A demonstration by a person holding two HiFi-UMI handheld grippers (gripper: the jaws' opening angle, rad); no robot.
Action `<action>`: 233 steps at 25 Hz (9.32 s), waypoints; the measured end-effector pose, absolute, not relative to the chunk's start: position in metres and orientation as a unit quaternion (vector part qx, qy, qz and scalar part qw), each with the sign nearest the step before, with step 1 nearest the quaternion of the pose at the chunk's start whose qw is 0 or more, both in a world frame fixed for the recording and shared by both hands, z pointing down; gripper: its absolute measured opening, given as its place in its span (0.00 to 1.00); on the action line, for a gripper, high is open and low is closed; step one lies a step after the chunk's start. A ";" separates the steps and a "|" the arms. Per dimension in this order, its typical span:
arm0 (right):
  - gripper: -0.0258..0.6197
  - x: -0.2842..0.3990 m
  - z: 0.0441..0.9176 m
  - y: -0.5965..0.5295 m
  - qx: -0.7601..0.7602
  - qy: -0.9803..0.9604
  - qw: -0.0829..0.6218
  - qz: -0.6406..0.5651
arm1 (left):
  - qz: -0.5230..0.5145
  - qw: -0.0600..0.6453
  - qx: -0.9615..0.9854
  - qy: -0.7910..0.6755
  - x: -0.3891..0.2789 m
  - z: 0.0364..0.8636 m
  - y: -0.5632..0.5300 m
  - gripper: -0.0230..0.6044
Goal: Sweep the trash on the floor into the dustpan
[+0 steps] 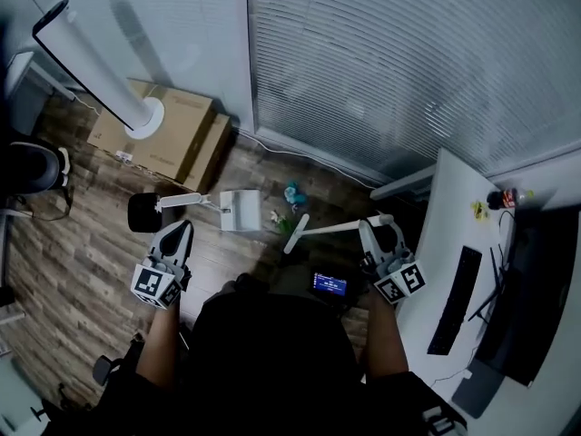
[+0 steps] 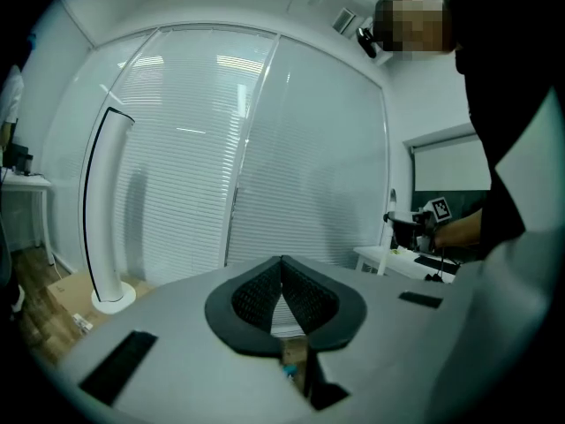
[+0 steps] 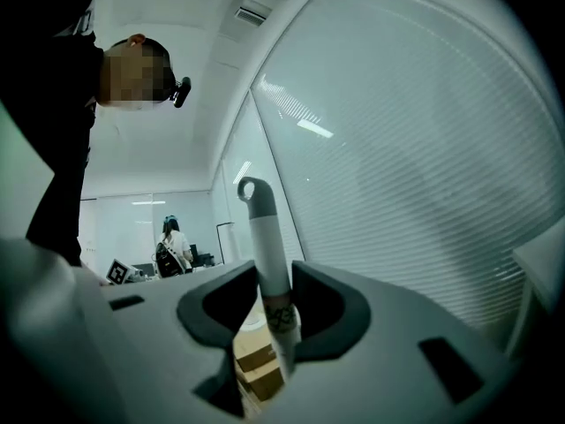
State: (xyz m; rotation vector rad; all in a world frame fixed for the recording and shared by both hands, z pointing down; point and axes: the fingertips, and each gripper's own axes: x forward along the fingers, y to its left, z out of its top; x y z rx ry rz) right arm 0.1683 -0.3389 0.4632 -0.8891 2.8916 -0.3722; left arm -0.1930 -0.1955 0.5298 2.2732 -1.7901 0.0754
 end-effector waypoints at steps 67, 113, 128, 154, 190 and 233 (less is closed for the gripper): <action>0.21 -0.038 0.627 -0.447 -0.069 0.988 -0.110 -0.083 | 0.515 0.135 0.808 -0.251 -0.268 0.683 -0.238 0.25; 0.21 -0.076 0.510 -0.435 -0.072 0.996 -0.018 -0.042 | 0.462 0.199 0.803 -0.320 -0.279 0.684 -0.215 0.25; 0.20 -0.156 0.587 -0.458 0.034 0.991 -0.128 0.037 | 0.402 0.309 0.712 -0.485 -0.303 0.676 -0.167 0.24; 0.23 -0.319 0.596 -0.325 0.239 0.961 0.012 -0.136 | 0.377 0.326 0.712 -0.494 -0.313 0.682 -0.142 0.24; 0.24 -0.196 0.472 -0.324 0.036 0.988 -0.002 -0.153 | 0.241 0.238 0.805 -0.488 -0.345 0.575 -0.152 0.33; 0.22 0.091 0.421 -0.170 -0.271 0.961 0.029 -0.051 | -0.103 0.072 0.728 -0.674 -0.177 0.407 -0.009 0.03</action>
